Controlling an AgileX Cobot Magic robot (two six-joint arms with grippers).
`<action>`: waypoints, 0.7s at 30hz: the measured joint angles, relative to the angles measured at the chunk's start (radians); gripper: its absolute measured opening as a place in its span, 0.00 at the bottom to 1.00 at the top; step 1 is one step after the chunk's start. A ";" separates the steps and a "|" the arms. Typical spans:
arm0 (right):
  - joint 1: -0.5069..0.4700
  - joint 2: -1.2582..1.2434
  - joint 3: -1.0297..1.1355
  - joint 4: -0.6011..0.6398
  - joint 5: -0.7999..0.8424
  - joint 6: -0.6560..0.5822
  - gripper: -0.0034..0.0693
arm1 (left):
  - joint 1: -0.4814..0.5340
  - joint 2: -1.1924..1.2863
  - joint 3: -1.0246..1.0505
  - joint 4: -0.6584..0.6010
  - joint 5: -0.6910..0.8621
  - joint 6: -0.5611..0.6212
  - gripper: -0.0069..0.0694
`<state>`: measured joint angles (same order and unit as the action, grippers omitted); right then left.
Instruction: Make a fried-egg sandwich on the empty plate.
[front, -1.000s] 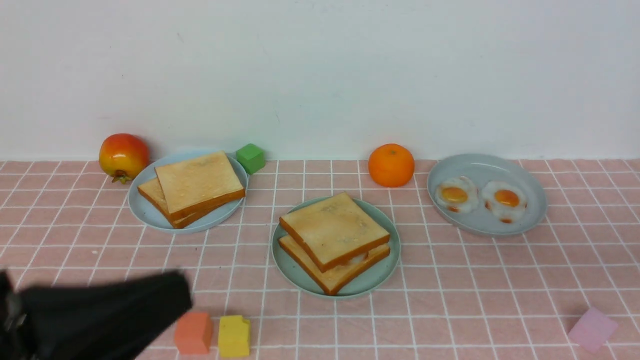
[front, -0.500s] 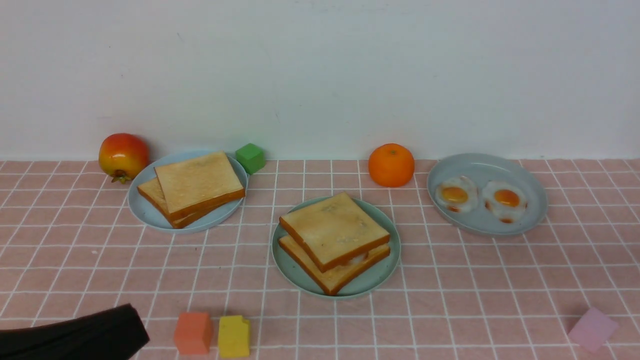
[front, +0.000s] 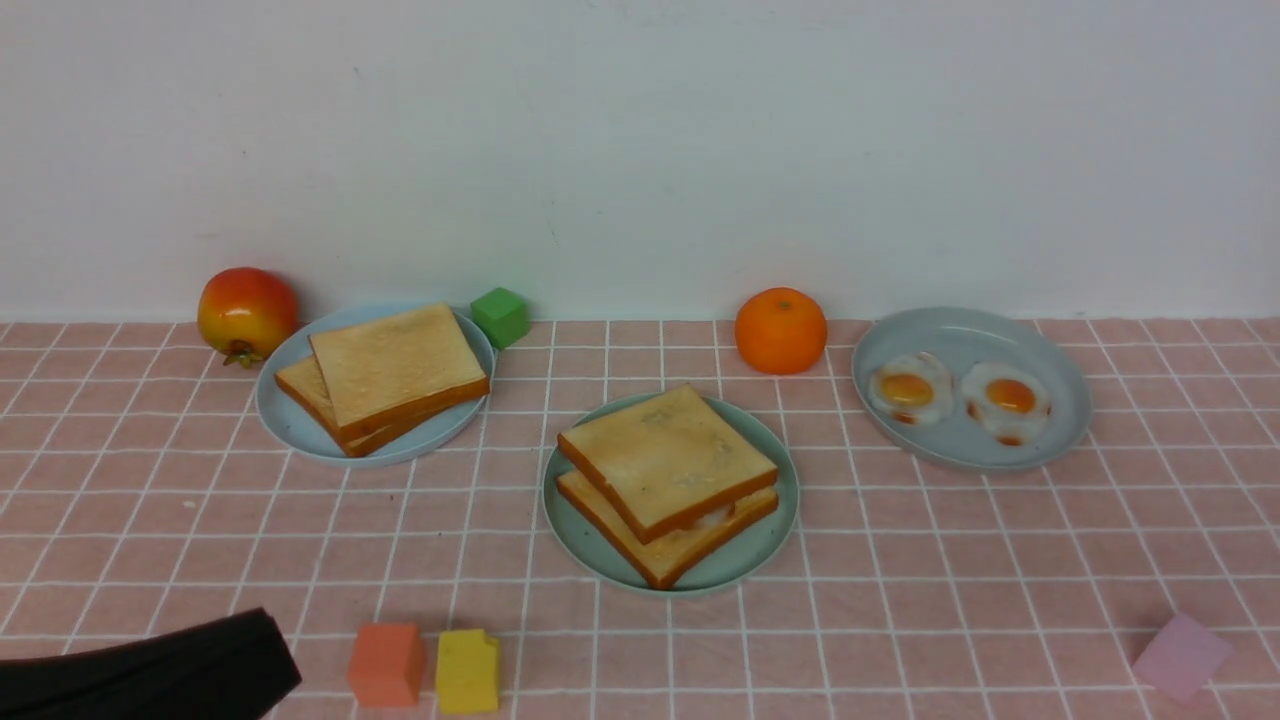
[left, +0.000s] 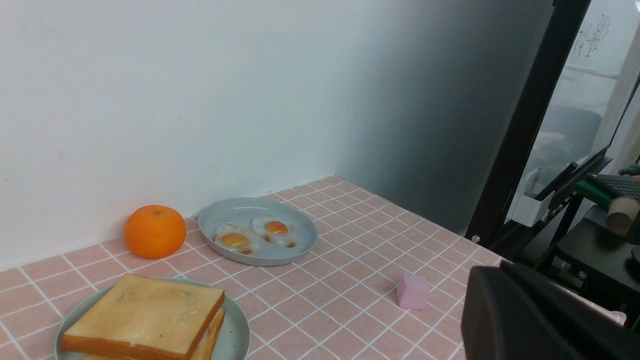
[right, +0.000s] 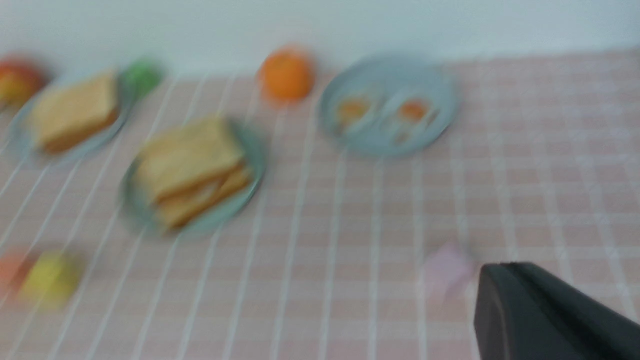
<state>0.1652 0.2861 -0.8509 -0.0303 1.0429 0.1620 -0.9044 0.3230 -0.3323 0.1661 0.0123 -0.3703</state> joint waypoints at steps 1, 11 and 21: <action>-0.073 -0.044 0.126 0.015 -0.125 -0.021 0.03 | 0.000 0.002 0.000 0.000 0.000 0.000 0.07; -0.164 -0.246 0.859 -0.005 -0.691 -0.052 0.03 | 0.000 0.002 0.000 0.000 0.000 0.000 0.07; -0.164 -0.296 0.869 -0.074 -0.658 0.012 0.03 | 0.000 0.008 0.004 0.000 -0.001 0.000 0.07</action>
<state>0.0012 -0.0101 0.0183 -0.1041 0.3852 0.1743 -0.9044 0.3312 -0.3285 0.1661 0.0111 -0.3703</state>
